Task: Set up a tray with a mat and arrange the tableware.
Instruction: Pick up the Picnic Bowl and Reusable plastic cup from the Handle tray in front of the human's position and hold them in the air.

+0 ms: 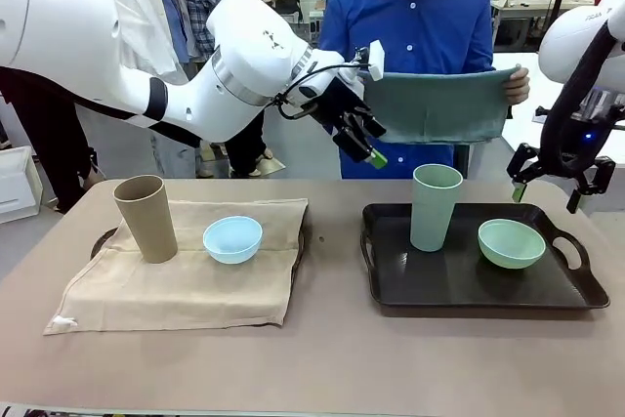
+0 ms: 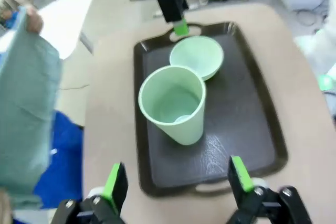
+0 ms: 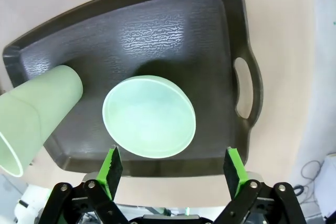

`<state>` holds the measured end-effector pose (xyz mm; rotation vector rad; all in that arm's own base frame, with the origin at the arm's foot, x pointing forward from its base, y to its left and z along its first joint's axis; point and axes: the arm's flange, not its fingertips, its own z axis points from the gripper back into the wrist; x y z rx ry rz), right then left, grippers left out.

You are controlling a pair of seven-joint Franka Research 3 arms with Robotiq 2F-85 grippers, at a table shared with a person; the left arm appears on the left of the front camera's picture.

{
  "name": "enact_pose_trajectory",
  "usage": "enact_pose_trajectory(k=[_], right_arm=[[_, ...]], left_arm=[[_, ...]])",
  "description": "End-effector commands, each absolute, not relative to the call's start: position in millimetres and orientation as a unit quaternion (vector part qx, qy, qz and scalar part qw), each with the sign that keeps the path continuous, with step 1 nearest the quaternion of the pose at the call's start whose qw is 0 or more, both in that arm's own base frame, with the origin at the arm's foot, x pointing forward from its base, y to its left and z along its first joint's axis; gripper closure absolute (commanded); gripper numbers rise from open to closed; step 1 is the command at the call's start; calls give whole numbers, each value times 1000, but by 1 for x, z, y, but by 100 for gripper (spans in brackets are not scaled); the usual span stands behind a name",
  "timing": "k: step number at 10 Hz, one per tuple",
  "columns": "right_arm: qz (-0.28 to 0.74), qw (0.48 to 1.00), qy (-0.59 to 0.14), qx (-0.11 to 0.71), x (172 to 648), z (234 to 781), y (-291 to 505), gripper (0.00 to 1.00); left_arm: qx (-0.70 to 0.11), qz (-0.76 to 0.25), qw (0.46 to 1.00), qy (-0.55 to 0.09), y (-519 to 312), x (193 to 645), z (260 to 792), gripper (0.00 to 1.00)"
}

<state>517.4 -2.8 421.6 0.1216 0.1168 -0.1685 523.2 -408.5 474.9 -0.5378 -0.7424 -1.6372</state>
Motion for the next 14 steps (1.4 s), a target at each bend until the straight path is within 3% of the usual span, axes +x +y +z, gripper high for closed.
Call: enact_pose_trajectory(k=[1, 4, 8, 14], right_arm=[[-83, 993, 58, 61, 517, 422, -2, 0], [-71, 993, 81, 53, 503, 394, -10, 0], [-94, 994, 50, 14, 487, 369, -1, 0], [-82, 996, 42, -10, 497, 354, 11, 0]], left_arm=[[-243, -723, 570, -306, -406, 526, 472, 0], [-253, -662, 630, -319, -406, 533, 457, 0], [-259, -638, 663, -294, -424, 549, 425, 0], [-297, -648, 658, -245, -447, 569, 371, 0]])
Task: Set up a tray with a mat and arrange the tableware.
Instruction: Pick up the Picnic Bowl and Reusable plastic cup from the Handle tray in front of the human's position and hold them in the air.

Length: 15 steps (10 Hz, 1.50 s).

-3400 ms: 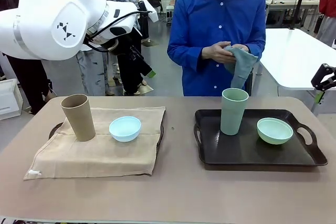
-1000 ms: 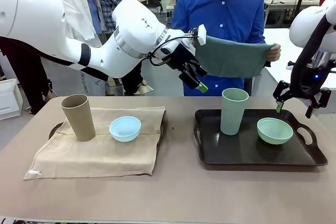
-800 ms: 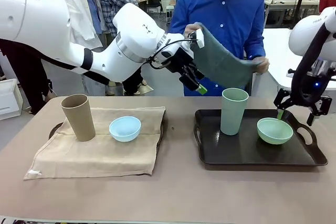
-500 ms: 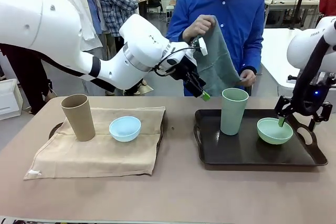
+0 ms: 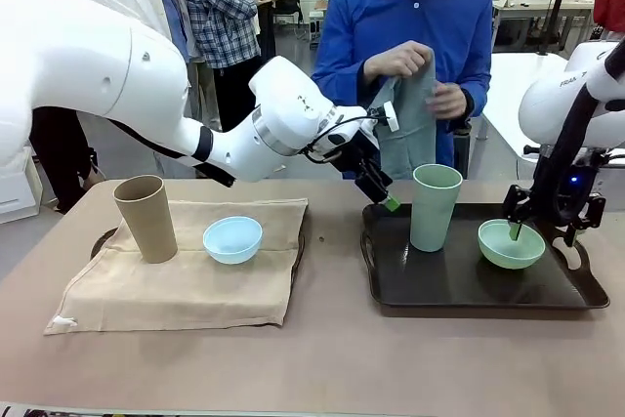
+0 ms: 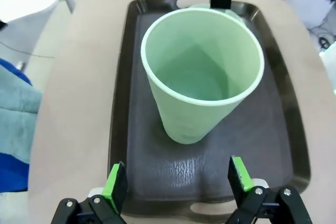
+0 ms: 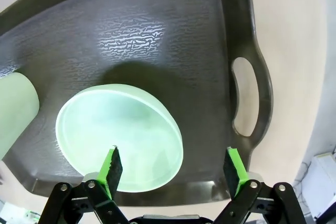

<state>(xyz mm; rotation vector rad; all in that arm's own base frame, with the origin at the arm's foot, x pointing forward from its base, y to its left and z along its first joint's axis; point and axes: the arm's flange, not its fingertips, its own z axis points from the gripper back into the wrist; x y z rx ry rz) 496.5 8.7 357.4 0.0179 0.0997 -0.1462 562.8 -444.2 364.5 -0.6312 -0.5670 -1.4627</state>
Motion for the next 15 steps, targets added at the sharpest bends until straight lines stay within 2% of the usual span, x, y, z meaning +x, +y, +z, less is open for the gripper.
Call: enact_pose_trajectory(k=[1, 5, 9, 15], right_arm=[[-83, 996, 42, -7, 499, 354, 10, 0], [-96, 994, 44, -4, 503, 352, 4, 0], [-88, 995, 39, -6, 505, 349, 5, 0], [-78, 996, 44, -1, 509, 346, 9, 0]], left_arm=[[-317, -650, 648, -238, -451, 570, 367, 0], [-335, -657, 641, -213, -471, 565, 345, 0], [-361, -663, 599, -266, -480, 568, 339, 0], [-378, -674, 580, -258, -492, 566, 321, 0]])
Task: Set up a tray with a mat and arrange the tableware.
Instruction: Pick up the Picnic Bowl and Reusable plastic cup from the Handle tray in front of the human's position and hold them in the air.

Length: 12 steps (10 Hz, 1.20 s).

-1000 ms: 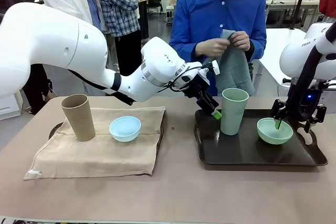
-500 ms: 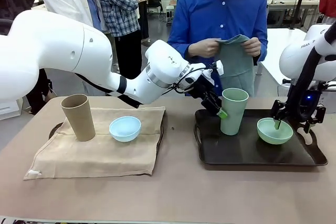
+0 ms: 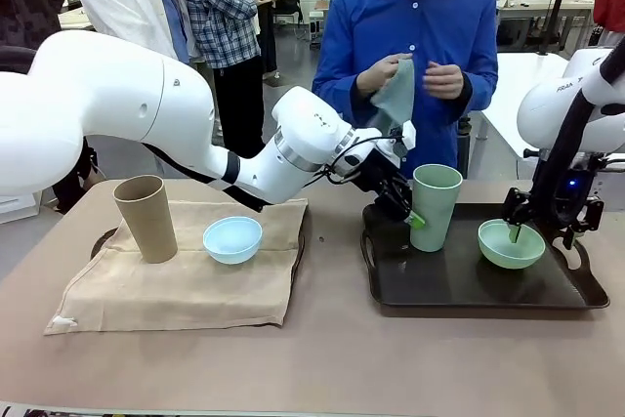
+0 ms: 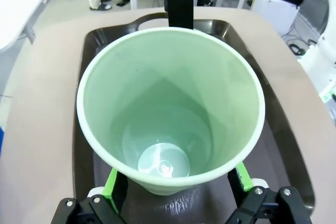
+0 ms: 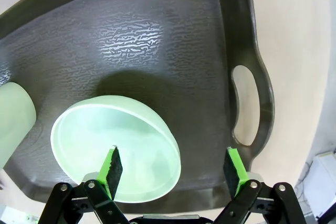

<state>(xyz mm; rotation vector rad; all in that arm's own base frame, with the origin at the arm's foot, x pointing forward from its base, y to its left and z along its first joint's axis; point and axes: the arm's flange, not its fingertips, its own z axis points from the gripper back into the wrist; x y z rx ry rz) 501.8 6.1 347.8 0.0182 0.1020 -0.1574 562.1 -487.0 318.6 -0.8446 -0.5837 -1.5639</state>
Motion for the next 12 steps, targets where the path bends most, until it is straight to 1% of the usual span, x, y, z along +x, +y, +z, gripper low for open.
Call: enact_pose_trajectory(k=[1, 5, 6, 7, 8, 9, 10, 11, 12], right_arm=[[-77, 996, 44, -1, 511, 346, 9, 0], [-71, 996, 46, -2, 515, 344, 11, 0], [-65, 997, 48, -1, 514, 344, 13, 7], [-61, 997, 47, 0, 514, 343, 12, 59], [-59, 997, 48, 3, 514, 343, 11, 67], [-58, 997, 50, 3, 514, 342, 11, 65], [-56, 997, 51, 4, 514, 342, 10, 100], [-55, 997, 52, 4, 515, 342, 9, 100], [-54, 997, 52, 5, 516, 342, 8, 100]], left_arm=[[-379, -676, 576, -261, -498, 565, 318, 0], [-376, -678, 571, -268, -513, 564, 312, 0], [-374, -678, 573, -270, -514, 563, 311, 0], [-373, -676, 573, -275, -516, 564, 310, 59], [-373, -676, 573, -275, -516, 564, 309, 59], [-373, -675, 574, -275, -515, 563, 309, 100], [-374, -675, 574, -273, -516, 563, 308, 61], [-373, -676, 574, -272, -516, 563, 307, 100], [-373, -675, 575, -272, -516, 564, 308, 100]])
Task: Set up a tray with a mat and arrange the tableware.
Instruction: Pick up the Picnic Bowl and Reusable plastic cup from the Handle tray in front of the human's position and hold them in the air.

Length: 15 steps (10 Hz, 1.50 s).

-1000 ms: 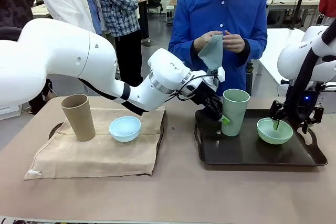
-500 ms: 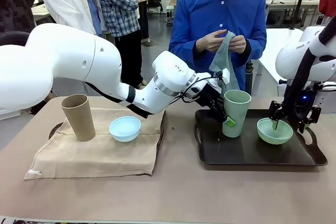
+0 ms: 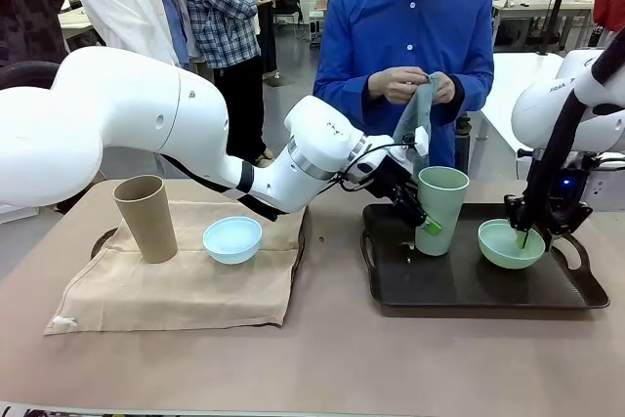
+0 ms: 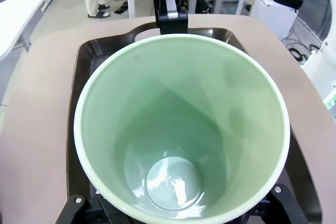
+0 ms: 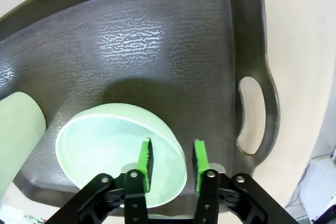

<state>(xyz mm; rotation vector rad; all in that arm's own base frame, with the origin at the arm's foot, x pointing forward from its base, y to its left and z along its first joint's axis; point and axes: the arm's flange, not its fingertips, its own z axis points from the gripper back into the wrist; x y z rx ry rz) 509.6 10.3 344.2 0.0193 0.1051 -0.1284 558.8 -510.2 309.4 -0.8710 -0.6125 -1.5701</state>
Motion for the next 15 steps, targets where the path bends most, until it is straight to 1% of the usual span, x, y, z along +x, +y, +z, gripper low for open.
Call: enact_pose_trajectory(k=[1, 2, 3, 4, 5, 6, 7, 8, 9, 11, 13, 15], right_arm=[[-53, 997, 52, 6, 516, 342, 8, 98], [-53, 997, 53, 5, 516, 342, 7, 100], [-54, 997, 54, 5, 516, 342, 6, 100], [-56, 997, 54, 5, 516, 342, 5, 100], [-56, 997, 53, 5, 517, 343, 5, 100], [-56, 997, 53, 6, 517, 343, 5, 100], [-55, 997, 60, 15, 518, 344, 6, 100], [-46, 997, 54, 30, 515, 352, 4, 100], [-31, 998, 44, 46, 505, 367, 3, 100], [-11, 998, 7, 57, 474, 408, 2, 100], [-9, 998, -33, 46, 441, 446, 4, 100], [-10, 997, -67, 36, 407, 478, 6, 100]], left_arm=[[-373, -675, 576, -271, -516, 565, 307, 100], [-373, -675, 577, -271, -516, 565, 307, 75], [-372, -676, 576, -271, -516, 565, 307, 75], [-374, -674, 576, -272, -516, 564, 308, 100], [-374, -674, 577, -270, -515, 564, 308, 75], [-372, -674, 578, -270, -515, 563, 308, 100], [-378, -676, 575, -266, -513, 562, 313, 100], [-397, -663, 574, -269, -507, 558, 330, 100], [-402, -665, 558, -291, -497, 550, 356, 100], [-383, -669, 543, -334, -480, 523, 421, 100], [-348, -686, 529, -358, -469, 498, 469, 100], [-321, -696, 531, -361, -462, 485, 485, 100]])
